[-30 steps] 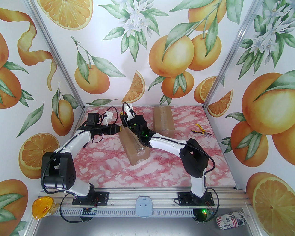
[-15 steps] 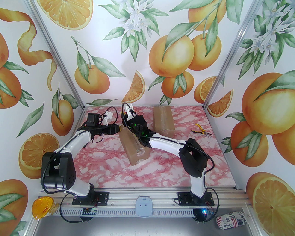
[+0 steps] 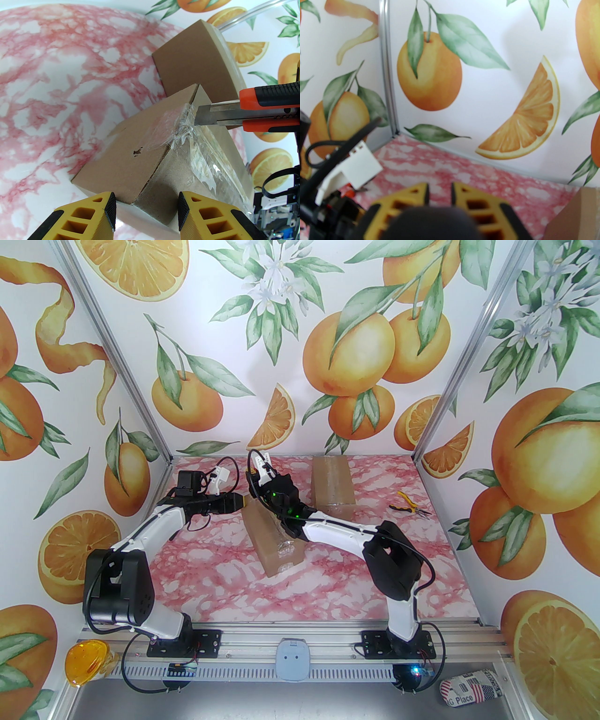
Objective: Unpack the express box
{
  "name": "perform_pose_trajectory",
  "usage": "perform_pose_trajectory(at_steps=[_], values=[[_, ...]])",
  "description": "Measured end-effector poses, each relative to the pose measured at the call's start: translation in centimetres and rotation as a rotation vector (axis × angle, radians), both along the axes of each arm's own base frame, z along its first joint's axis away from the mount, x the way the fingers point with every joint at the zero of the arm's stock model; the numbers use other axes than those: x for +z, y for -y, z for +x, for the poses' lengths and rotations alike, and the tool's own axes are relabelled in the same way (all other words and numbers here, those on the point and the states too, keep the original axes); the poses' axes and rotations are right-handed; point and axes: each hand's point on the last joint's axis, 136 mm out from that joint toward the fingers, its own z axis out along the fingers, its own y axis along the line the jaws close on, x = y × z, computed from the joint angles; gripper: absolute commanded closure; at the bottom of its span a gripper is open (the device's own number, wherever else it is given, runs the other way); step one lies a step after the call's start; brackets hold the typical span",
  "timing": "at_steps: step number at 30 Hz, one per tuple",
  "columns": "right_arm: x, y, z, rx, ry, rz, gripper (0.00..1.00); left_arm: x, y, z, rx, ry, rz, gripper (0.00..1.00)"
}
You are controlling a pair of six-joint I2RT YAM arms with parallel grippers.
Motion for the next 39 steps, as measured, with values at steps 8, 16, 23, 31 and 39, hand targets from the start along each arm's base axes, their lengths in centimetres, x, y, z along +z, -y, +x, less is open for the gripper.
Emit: perform_pose_trajectory(at_steps=[8, 16, 23, 31, 39], values=[[-0.5, 0.2, -0.1, 0.000, -0.020, 0.007, 0.99, 0.0, 0.0, 0.1, 0.010, -0.008, -0.008, 0.54], [-0.5, 0.8, -0.7, -0.007, -0.031, 0.015, 0.99, -0.1, 0.0, 0.2, 0.014, -0.014, -0.012, 0.56], [-0.6, 0.8, -1.2, -0.014, -0.044, 0.006, 0.99, -0.2, 0.0, 0.2, 0.014, -0.015, -0.015, 0.57], [-0.4, 0.9, -2.2, -0.028, -0.075, -0.020, 0.99, -0.1, 0.1, 0.2, 0.022, -0.018, -0.023, 0.57], [-0.6, 1.4, -2.7, -0.050, -0.105, -0.039, 0.99, -0.1, 0.2, 0.3, 0.021, -0.011, -0.018, 0.57]])
